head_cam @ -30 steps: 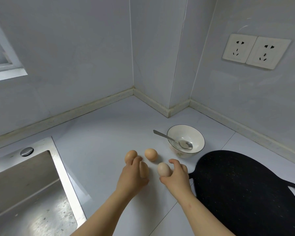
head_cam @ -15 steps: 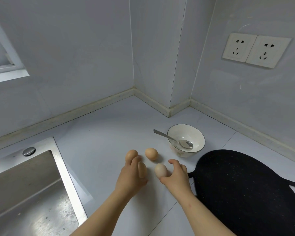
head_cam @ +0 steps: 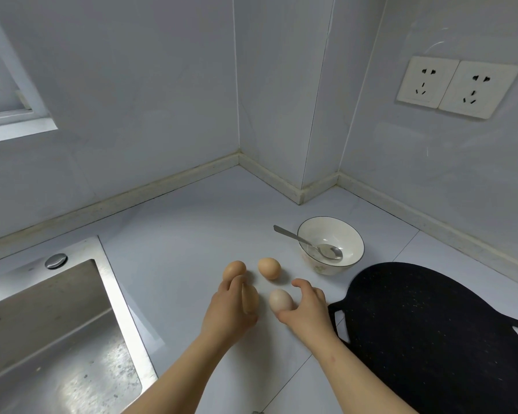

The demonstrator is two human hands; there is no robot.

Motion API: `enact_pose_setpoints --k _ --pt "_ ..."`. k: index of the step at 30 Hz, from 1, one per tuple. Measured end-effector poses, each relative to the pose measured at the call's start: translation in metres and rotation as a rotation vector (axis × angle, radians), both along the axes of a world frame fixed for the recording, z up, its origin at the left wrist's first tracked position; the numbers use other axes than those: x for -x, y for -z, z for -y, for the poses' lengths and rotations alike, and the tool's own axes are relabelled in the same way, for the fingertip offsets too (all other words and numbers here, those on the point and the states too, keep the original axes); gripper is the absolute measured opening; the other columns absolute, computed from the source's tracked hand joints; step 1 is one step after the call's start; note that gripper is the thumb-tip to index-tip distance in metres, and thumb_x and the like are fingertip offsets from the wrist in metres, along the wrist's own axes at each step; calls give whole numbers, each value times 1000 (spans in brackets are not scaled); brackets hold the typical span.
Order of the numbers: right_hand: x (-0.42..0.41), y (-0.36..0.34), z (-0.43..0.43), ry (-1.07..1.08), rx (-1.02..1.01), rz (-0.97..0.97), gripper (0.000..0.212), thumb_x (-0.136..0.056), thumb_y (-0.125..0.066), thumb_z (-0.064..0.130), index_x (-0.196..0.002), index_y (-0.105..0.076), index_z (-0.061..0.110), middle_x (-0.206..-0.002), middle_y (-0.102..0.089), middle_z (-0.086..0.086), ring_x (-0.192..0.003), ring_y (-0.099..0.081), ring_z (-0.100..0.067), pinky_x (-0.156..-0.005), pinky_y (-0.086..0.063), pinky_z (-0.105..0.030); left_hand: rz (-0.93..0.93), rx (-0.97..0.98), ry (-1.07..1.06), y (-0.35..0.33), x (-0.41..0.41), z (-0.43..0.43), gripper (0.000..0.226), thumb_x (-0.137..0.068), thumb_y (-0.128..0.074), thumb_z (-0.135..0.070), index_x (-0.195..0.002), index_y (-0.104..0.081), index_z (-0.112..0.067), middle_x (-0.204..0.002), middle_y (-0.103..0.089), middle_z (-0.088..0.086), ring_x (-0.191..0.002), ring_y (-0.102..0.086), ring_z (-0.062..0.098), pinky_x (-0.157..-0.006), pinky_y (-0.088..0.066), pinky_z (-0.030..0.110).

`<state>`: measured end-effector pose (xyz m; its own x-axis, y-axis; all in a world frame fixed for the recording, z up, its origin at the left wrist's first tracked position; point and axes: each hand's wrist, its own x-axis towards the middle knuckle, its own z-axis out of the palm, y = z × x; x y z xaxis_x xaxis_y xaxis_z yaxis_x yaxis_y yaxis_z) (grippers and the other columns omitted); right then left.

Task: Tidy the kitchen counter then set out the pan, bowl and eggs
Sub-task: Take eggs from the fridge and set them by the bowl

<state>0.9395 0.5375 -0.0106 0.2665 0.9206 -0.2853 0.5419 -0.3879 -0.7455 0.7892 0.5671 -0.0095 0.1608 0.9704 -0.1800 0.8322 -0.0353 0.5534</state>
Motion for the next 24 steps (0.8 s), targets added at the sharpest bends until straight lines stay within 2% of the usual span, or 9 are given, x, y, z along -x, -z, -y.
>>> enact_pose_setpoints --k 5,9,19,24 --pt "6 -1 -2 -25 0 -37 62 -78 -65 18 -133 -39 27 -131 -34 -2 -111 -50 -23 -79 -41 -23 50 36 -9 0 6 6 66 -79 -65 -22 -136 -32 -24 -133 -41 4 -115 -49 25 -88 -47 33" --pt "8 1 1 -30 18 -31 63 -77 -67 22 -133 -38 30 -133 -33 0 -115 -49 -23 -76 -37 -22 78 28 -12 1 10 9 74 -79 -65 -20 -141 -24 -29 -129 -43 3 -111 -50 22 -85 -46 31" --pt "11 4 10 -80 34 -39 67 -75 -68 24 -134 -37 32 -134 -32 1 -121 -43 -22 -89 -43 -26 102 17 -37 3 12 16 71 -78 -66 -20 -139 -30 -25 -128 -43 3 -108 -52 20 -79 -43 26" --pt "16 4 10 -121 46 14 69 -75 -68 24 -136 -37 31 -135 -36 1 -124 -39 -21 -95 -39 -28 112 18 -53 3 13 16 69 -78 -66 -19 -137 -31 -25 -127 -43 2 -107 -52 19 -77 -40 24"
